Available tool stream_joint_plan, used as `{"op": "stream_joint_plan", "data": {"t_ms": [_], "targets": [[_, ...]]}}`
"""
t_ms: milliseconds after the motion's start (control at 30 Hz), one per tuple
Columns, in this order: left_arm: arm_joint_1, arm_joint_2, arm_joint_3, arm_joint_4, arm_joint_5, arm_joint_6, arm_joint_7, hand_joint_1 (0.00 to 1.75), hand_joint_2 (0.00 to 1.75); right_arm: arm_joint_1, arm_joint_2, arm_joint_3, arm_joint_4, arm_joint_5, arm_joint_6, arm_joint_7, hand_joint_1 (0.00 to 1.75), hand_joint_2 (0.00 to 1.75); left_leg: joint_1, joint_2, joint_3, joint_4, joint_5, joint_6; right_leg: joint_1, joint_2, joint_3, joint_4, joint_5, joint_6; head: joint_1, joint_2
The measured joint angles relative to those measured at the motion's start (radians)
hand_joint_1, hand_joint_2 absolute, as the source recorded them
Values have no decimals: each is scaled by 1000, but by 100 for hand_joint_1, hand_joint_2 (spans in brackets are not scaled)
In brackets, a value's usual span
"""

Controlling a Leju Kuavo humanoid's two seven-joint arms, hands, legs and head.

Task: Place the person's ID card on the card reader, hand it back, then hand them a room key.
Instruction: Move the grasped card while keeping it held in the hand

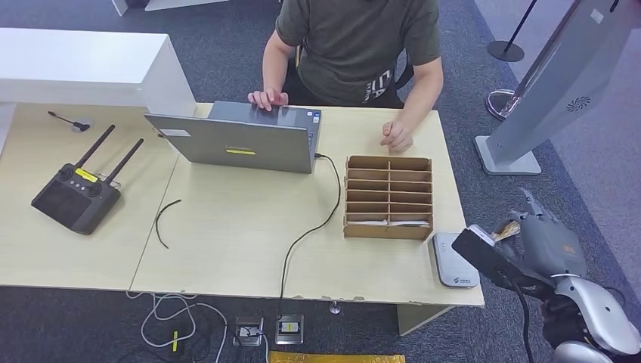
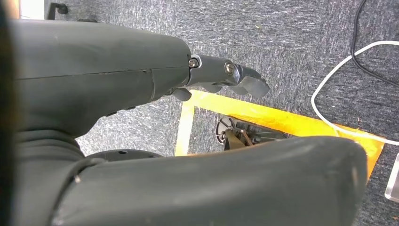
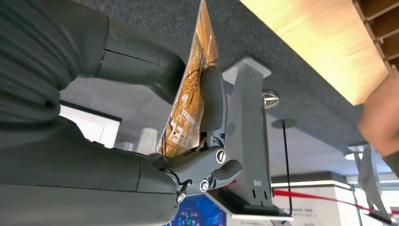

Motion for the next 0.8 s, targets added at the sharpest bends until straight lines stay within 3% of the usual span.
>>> {"op": "stream_joint_plan", "data": {"t_ms": [400, 800], "targets": [[0, 4, 0, 0, -33, 9, 40, 0, 0, -27, 43, 95, 196, -113, -103, -72, 175, 175, 1, 0, 0, 0, 0, 0, 1, 0, 0, 0, -1, -1, 0, 0], [-3, 4, 0, 0, -37, 11, 48, 0, 0, -34, 79, 123, 316, -134, -109, -110, 175, 175, 1, 0, 0, 0, 0, -1, 1, 0, 0, 0, -1, -1, 0, 0]]}}
